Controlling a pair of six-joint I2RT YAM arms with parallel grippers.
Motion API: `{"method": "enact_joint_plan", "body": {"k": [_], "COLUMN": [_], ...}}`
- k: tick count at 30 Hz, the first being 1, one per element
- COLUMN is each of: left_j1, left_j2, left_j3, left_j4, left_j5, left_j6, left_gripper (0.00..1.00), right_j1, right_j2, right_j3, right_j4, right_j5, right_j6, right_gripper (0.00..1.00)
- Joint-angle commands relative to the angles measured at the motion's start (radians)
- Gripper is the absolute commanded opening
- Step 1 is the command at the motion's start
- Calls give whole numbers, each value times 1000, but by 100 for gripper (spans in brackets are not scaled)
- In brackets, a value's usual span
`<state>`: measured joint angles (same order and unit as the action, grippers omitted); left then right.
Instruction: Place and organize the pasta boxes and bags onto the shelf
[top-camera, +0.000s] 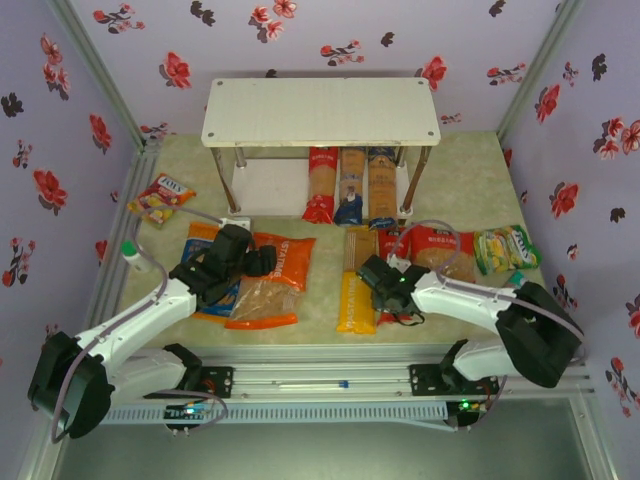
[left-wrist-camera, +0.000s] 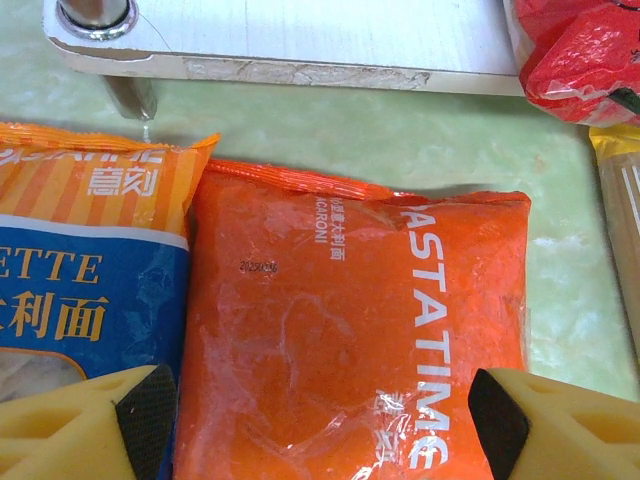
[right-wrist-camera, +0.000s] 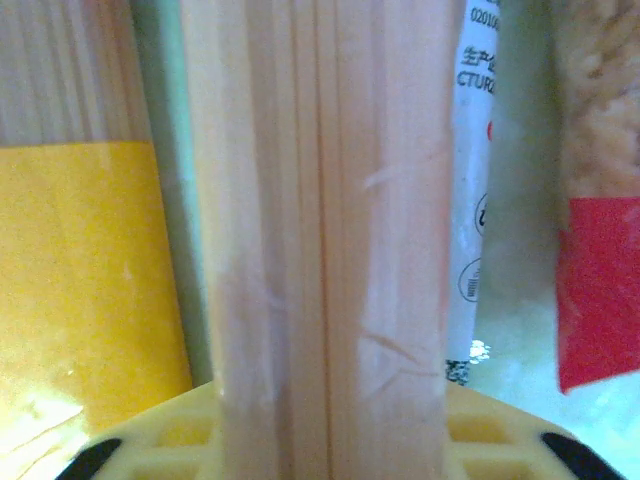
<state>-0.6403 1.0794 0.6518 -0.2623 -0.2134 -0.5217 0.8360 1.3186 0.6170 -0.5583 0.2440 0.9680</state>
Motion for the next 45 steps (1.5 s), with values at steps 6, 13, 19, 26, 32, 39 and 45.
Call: {"method": "enact_joint_plan", "body": {"k": [6,13,19,26,32,39,45], "left_j1": [10,11,17,22,22,27,28], "left_j2": [-18,-7,12,39,40,18,-19], "left_j3": [1,13,39,77,91,88,97], "left_j4": [21,28,21,12,1,-13,-63], "left_j5": [13,22,22,25,26,26,19], "left_j6": [-6,3,17,28,29,29,37], "left_gripper": [80,79,79,79,78,79,78], "right_j1": [3,9,56,163,254,292,226], "right_j2": [-142,-337,-477,-568,-525,-361,-184], "right_j3": [-5,68,116,213,301,392,465], "right_j4": [-159,-315,-478,-626,-596,-343,-12], "right_j5": [-41,-43,-40,63,116,148,119], "right_j6": [11,-3,30,114,102,-68,-206], "right_gripper": [0,0,0,0,0,0,0]}}
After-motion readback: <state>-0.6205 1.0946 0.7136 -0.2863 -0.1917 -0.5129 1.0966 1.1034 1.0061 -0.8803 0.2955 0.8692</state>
